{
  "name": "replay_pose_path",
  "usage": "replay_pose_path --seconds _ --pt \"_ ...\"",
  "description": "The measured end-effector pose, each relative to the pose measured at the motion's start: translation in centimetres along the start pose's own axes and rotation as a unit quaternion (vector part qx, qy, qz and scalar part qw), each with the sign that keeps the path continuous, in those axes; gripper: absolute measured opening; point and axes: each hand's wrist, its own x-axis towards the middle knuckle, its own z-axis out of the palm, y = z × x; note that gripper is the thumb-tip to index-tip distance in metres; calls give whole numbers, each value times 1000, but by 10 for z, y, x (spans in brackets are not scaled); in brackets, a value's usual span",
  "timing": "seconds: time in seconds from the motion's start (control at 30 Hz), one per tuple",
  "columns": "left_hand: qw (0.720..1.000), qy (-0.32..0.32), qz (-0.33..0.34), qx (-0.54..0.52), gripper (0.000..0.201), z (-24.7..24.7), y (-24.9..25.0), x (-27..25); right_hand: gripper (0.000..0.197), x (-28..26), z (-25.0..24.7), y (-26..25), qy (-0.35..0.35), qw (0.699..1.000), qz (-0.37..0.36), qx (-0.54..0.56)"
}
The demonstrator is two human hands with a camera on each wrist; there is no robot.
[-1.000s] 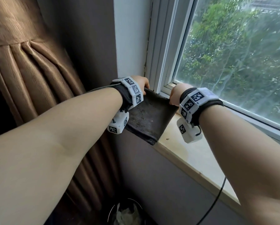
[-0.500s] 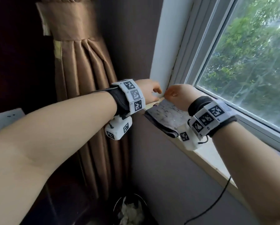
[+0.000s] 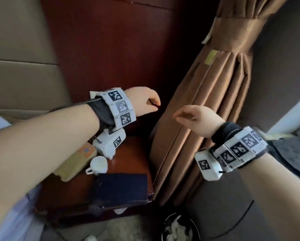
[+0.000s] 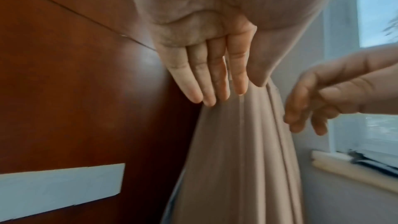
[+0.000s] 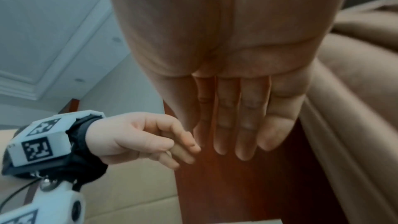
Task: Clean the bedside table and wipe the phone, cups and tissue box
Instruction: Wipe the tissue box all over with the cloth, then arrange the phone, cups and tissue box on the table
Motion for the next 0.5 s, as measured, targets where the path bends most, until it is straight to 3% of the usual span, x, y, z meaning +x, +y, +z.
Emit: replay_pose_path --seconds 0.13,0.27,0.4,0.5 --pt "994 -19 -110 -4 24 11 -87 -50 19 34 81 -9 -103 995 3 -11" --pt "976 -58 -208 -35 20 63 -160 -95 20 45 185 14 -207 975 79 -4" --pt "953 -125 -274 -19 25 151 -218 -125 35 33 278 52 -233 952 199 25" --pt "941 -144 -304 -22 30 227 -248 -142 51 21 339 81 -201 945 257 39"
